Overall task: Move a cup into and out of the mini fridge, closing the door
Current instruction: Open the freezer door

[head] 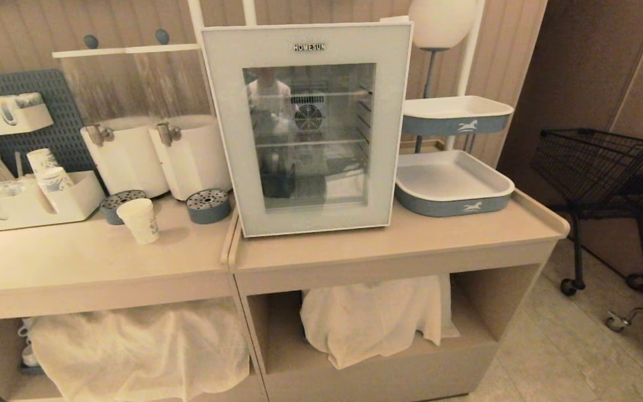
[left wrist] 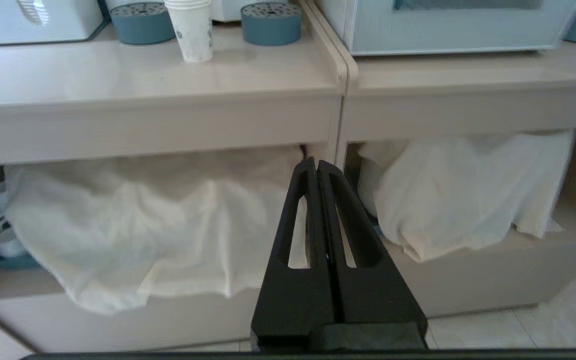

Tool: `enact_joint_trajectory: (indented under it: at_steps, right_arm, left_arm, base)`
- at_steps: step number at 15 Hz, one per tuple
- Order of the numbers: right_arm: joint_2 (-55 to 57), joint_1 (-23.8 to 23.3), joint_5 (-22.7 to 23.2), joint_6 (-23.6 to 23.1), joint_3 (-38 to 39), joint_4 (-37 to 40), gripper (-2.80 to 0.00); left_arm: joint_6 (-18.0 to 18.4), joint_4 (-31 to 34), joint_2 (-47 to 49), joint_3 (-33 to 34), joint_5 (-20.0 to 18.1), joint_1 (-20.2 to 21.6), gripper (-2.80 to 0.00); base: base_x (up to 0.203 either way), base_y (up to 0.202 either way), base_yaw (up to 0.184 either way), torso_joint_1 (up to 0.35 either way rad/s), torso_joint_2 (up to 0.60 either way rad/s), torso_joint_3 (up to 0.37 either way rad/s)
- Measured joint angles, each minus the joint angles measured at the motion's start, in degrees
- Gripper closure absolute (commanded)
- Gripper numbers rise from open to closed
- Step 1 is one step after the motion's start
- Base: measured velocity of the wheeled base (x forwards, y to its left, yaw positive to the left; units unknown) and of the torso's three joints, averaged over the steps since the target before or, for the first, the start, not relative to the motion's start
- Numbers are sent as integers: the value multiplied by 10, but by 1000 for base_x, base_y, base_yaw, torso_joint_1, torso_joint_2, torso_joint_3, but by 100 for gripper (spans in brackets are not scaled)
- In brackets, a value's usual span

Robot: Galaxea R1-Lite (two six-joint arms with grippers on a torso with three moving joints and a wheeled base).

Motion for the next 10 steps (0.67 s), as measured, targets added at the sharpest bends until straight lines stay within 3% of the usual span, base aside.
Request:
enact_joint_trajectory:
  at_steps: [6,10]
  right_arm:
    - [0,0,0,0,0,0,0]
    - [0,0,0,0,0,0,0]
  left_arm:
    - [0,0,0,0,0,0,0]
    - [8,4,0,-1,0,0,0]
  base:
    - [170,0,-4,1,3,3]
    - [0,0,0,0,0,0]
